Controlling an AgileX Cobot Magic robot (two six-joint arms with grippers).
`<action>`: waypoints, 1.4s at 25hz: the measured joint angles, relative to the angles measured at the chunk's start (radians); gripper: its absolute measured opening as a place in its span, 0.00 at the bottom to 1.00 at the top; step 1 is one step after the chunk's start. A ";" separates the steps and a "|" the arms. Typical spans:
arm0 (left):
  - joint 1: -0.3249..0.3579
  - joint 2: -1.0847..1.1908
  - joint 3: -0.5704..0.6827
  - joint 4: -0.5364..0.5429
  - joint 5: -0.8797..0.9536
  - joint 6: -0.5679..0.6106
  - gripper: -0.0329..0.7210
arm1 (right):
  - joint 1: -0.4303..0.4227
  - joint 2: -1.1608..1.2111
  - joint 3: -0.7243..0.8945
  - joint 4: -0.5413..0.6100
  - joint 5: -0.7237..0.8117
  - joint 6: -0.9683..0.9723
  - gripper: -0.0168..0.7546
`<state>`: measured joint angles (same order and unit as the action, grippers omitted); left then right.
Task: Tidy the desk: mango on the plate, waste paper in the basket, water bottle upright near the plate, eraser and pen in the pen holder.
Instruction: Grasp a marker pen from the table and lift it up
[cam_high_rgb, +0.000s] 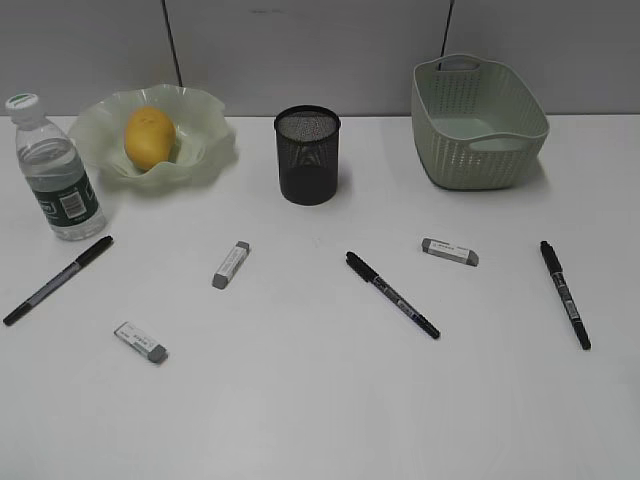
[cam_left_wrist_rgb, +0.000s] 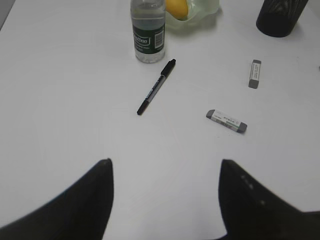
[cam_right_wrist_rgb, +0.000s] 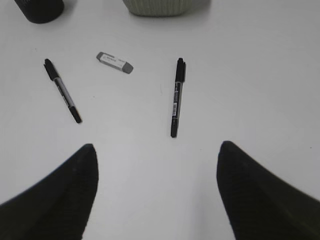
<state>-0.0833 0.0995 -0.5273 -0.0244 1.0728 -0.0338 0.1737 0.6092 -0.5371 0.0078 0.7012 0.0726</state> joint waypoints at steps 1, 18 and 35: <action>0.000 0.000 0.000 0.000 0.000 0.000 0.70 | 0.000 0.060 -0.005 0.000 -0.016 0.005 0.78; 0.000 0.000 0.000 0.000 -0.004 0.000 0.70 | 0.000 1.097 -0.599 -0.008 0.114 -0.022 0.78; 0.000 0.000 0.000 0.000 -0.005 0.000 0.69 | -0.084 1.412 -0.799 -0.022 0.149 -0.085 0.67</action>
<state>-0.0833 0.0995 -0.5273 -0.0241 1.0679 -0.0338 0.0893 2.0213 -1.3361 -0.0143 0.8507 -0.0122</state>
